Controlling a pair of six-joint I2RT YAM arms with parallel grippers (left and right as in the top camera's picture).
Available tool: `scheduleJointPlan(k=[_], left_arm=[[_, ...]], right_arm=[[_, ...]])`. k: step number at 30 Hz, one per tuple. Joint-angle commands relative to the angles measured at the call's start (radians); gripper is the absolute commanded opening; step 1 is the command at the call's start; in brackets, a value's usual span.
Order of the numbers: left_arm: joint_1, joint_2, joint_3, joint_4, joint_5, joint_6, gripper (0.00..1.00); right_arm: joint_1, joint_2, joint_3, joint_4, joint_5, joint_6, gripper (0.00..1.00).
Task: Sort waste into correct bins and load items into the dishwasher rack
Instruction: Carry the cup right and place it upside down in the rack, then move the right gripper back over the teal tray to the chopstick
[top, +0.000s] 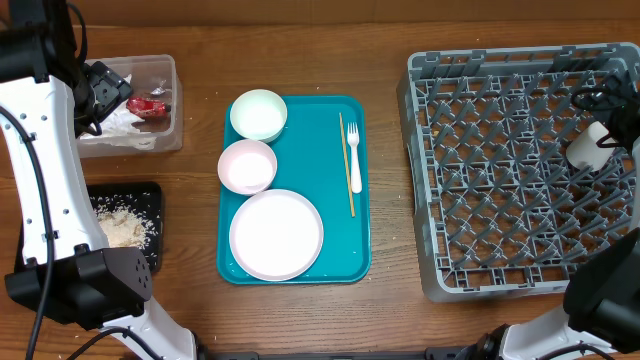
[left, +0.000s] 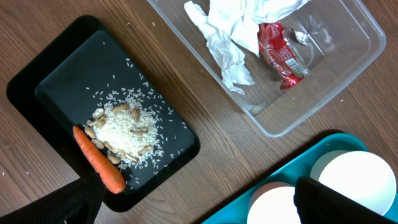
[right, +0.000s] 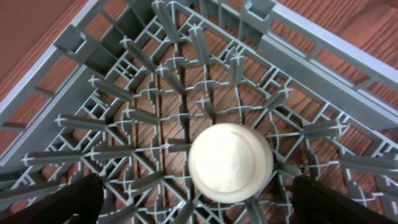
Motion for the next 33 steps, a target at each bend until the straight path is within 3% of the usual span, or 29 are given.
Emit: scheduleJointPlan(k=[1,7,12,18,24,33], left_arm=[[-0.001,-0.002,0.008,-0.002,-0.013,-0.024,1.0],[-0.001,-0.002,0.008,-0.002,-0.013,-0.024,1.0],[-0.001,-0.002,0.008,-0.002,-0.013,-0.024,1.0],[-0.001,-0.002,0.008,-0.002,-0.013,-0.024,1.0],[-0.001,-0.002,0.008,-0.002,-0.013,-0.024,1.0],[-0.001,-0.002,0.008,-0.002,-0.013,-0.024,1.0]], right_arm=[[0.013,-0.072,0.01,-0.007,-0.035,-0.001,1.0],[0.071,-0.227,0.011,-0.032,-0.334,0.002,1.0],[0.227,-0.329,0.011,-0.113,-0.576,0.002,1.0],[0.551,-0.289,0.0,-0.142,-0.567,-0.072,1.0],[0.834,-0.135,0.0,-0.122,-0.418,-0.073,0.87],[1.086,0.125,0.0,-0.013,-0.399,0.003,0.81]])
